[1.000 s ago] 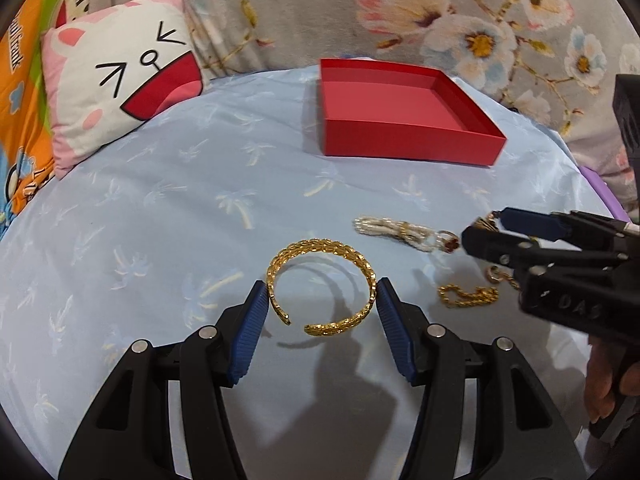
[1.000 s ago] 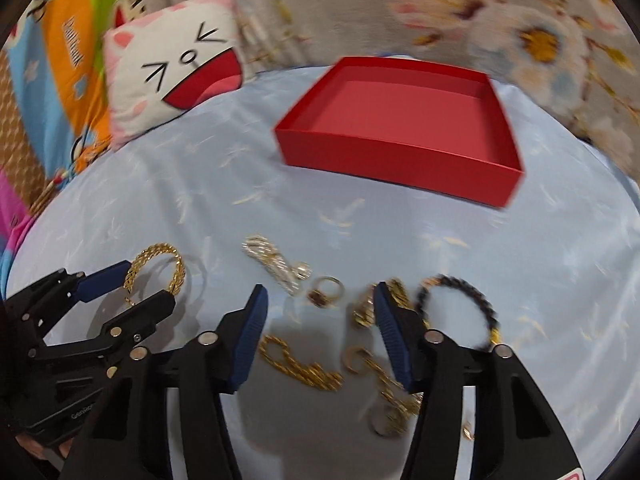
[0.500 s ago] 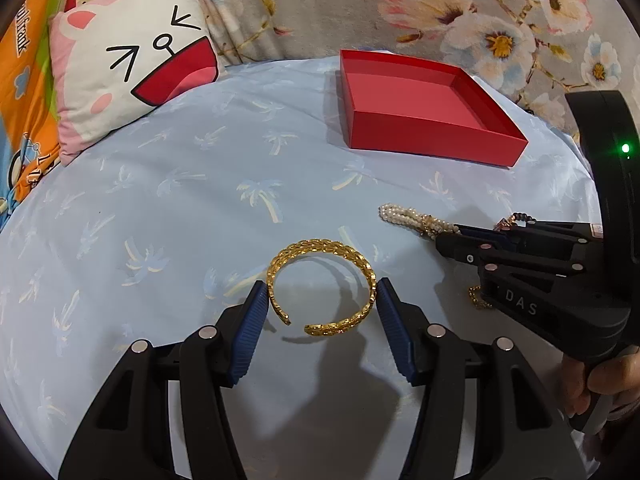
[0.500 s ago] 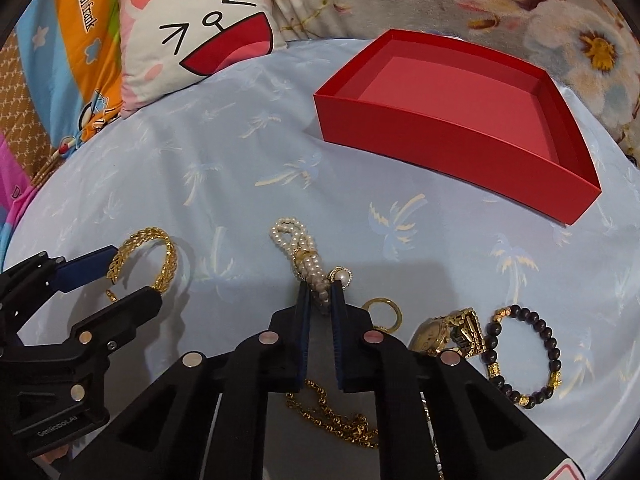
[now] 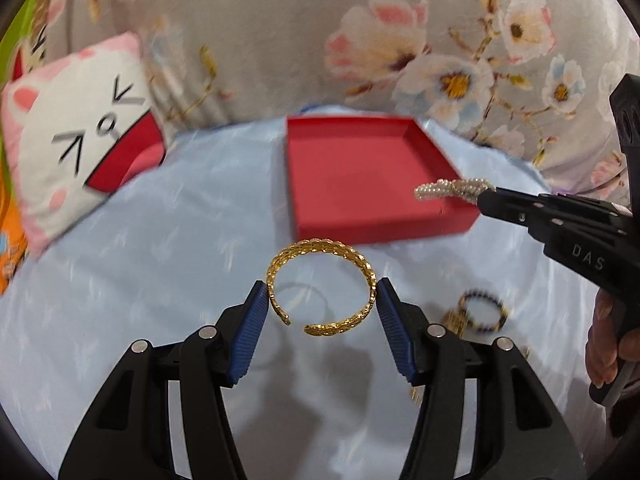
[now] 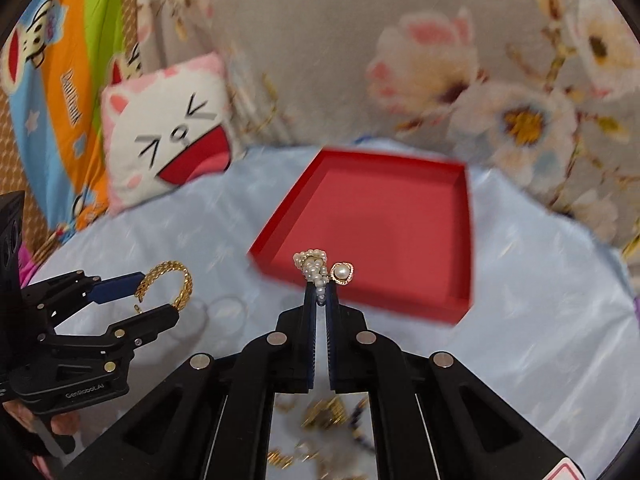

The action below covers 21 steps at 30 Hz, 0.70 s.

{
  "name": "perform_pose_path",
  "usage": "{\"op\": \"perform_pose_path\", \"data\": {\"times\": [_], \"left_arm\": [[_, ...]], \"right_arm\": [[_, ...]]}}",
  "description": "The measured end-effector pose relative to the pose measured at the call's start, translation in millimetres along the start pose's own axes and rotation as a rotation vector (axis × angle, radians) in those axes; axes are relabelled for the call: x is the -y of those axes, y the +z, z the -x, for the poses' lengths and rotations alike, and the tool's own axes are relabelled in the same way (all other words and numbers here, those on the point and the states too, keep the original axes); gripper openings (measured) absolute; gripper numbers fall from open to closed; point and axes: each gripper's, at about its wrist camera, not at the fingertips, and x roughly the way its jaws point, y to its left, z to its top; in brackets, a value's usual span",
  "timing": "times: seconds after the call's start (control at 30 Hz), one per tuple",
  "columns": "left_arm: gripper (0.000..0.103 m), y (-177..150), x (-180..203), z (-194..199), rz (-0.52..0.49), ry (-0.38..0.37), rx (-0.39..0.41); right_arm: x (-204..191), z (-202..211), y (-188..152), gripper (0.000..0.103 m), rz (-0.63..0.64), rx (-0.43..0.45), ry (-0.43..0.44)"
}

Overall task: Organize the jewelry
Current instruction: 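Carry the bangle and pearl bracelet in both grippers over the red box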

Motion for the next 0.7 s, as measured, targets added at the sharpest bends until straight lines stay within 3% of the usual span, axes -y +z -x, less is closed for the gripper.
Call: {"op": "perform_pose_path", "data": {"times": [0.13,0.33,0.43,0.7], "left_arm": [[0.054,57,15,-31,-0.060,0.000,0.057],[0.054,124,28,-111,-0.083,-0.024,0.030],[0.054,140,26,-150,-0.052,-0.046,-0.021],[0.054,146,21,-222,-0.031,0.027,-0.102]], "right_arm": [[33,-20,49,0.004,-0.040,0.036,-0.057],[77,-92,90,0.004,-0.102,-0.018,-0.086],[97,-133,98,0.004,-0.142,-0.075,-0.083],[119,-203,87,0.004,-0.183,-0.215,-0.125]]}}
